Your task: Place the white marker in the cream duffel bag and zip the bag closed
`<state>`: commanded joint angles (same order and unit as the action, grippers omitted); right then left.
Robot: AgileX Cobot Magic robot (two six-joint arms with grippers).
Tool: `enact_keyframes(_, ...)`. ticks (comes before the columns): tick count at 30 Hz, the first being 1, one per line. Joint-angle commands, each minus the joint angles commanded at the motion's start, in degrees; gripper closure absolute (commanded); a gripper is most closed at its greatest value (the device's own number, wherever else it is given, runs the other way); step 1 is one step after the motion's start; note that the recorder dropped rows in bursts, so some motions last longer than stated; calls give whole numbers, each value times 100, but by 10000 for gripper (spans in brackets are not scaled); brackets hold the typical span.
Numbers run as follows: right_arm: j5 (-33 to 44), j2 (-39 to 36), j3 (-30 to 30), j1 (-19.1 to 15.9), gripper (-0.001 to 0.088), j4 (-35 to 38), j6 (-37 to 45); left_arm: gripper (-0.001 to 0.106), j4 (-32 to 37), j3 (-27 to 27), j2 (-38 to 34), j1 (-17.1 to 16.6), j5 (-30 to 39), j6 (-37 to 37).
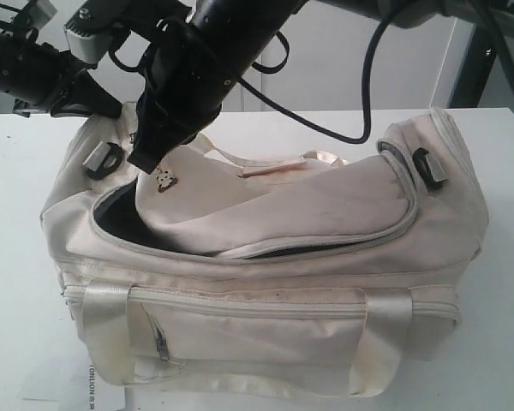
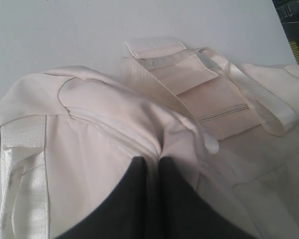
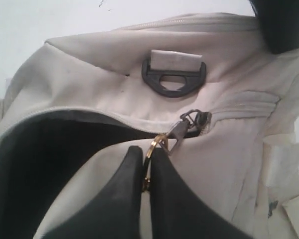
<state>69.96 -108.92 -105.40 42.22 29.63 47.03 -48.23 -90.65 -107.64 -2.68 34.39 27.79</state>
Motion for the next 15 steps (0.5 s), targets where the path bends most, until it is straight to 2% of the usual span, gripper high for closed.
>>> enact_keyframes(3, 0, -26, 0, 0, 868, 470, 550, 1048, -8, 0, 0, -13, -33, 0)
enact_keyframes(6, 0, -26, 0, 0, 868, 607, 674, 1048, -8, 0, 0, -13, -68, 0)
enact_keyframes(10, 0, -14, 29, 0, 868, 548, 171, 1048, -8, 0, 0, -13, -68, 0)
enact_keyframes(15, 0, -1, 268, 0, 868, -37, -396, 1048, -38, 0, 0, -32, -90, -14)
